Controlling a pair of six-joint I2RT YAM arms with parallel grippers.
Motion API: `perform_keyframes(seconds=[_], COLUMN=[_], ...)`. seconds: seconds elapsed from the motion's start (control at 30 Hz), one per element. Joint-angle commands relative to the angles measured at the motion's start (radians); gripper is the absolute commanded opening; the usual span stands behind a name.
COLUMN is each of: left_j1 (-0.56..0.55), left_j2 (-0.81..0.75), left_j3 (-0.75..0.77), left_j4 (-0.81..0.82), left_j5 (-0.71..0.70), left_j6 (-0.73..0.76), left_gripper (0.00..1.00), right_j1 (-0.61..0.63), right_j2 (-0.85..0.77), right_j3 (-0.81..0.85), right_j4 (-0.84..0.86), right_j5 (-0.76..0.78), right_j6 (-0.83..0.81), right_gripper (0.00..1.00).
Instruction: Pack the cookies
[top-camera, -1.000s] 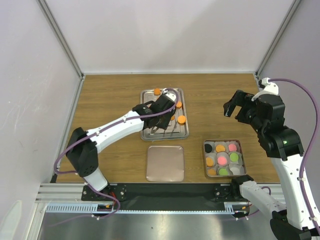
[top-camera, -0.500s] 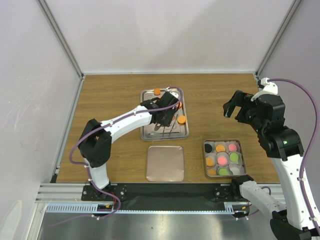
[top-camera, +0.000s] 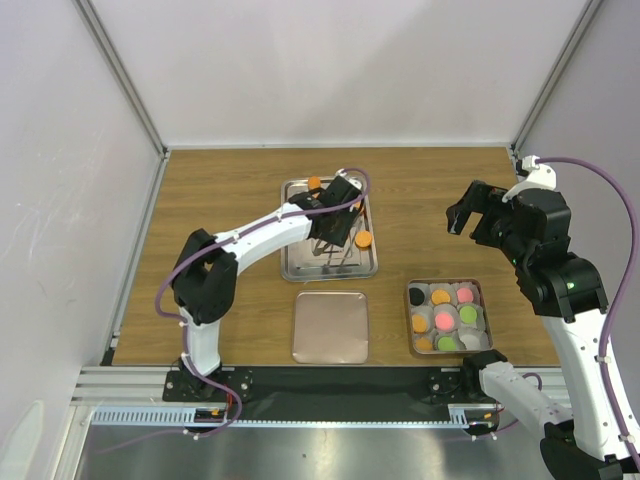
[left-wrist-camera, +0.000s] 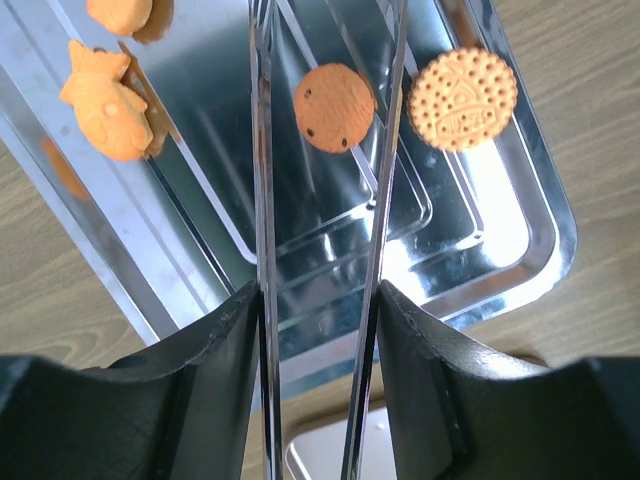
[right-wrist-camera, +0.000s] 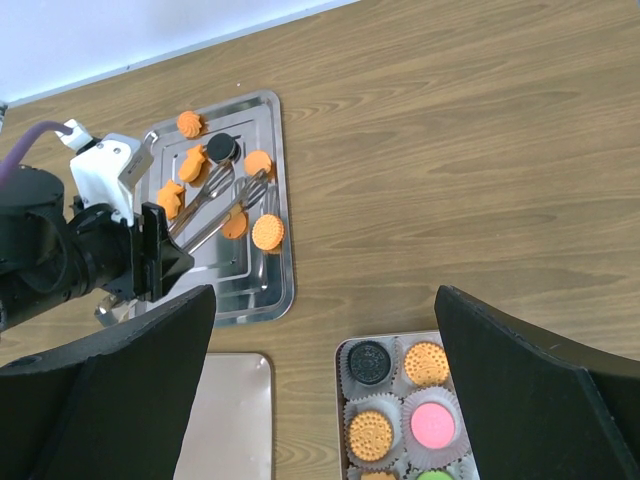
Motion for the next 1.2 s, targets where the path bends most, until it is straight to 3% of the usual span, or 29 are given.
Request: perform_keyframes(seconds=[0.0, 1.17], left_j1=[0.014, 0.051], left_j2=[0.020, 0.109], left_j3=[0.062, 0.146], left_j4=[0.024, 0.038], left_j5=[0.023, 0.076], left_j6=[0.024, 0.051], left_gripper=[0.53, 0.50], right_j1=[0.002, 0.002], right_j2=[-0.011, -0.003], right_j3=[0.006, -0.002], right_j4=[0.032, 0.038], right_j5=[0.007, 0.013], right_j6=[-0.019, -0.019], right_gripper=[1.00, 1.00])
